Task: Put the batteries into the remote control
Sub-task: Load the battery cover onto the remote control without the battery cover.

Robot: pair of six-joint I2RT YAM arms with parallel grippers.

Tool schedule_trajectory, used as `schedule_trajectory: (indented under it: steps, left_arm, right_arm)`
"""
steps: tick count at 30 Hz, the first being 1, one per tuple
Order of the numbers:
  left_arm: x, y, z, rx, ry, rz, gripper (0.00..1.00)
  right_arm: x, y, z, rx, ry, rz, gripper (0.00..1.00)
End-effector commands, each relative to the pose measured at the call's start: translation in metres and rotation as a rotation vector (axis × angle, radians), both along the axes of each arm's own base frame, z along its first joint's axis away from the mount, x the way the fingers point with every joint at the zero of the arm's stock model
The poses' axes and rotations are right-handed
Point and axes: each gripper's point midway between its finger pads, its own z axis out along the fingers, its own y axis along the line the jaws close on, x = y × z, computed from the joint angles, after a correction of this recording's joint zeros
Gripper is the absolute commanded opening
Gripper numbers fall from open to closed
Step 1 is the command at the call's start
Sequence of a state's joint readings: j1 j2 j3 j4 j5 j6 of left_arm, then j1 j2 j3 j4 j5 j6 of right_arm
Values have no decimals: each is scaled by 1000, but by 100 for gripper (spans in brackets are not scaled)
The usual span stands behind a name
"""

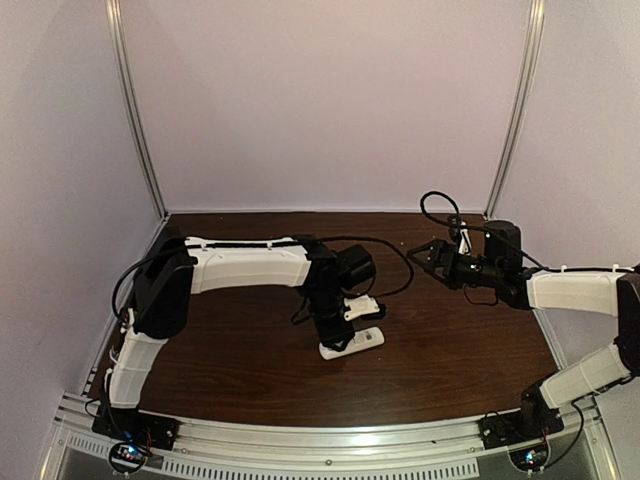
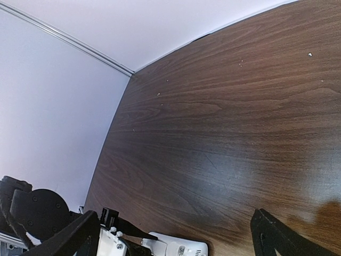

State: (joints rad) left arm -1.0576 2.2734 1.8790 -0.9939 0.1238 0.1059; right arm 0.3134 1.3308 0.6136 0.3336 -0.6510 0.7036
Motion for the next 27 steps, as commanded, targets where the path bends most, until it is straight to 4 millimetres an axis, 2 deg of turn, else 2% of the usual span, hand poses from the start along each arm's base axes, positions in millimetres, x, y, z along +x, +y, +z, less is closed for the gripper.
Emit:
schedule_trajectory:
  steps: [1,6,15,20,24,27]
  left_arm:
    - [-2,-3,-5,12,16,4,38]
    - [1,-6,2,-3,8,19,40]
    - [13,-15,45,-137,7,76,60]
    - [17,-8,59,-228,44,165,58]
    - [31,12,68,-316,71,288,51]
    - [33,23,66,-364,107,345,46]
  right_arm:
    - [3,-2,0,-2,-15,1,100]
    - [3,-1,1,-2,-19,6,100]
    - [1,-5,3,-49,-32,7,100]
    - [-1,-5,-3,-64,-19,19,100]
    - [-7,1,-14,-34,17,57,95]
    - [-13,8,-23,-8,47,97,93]
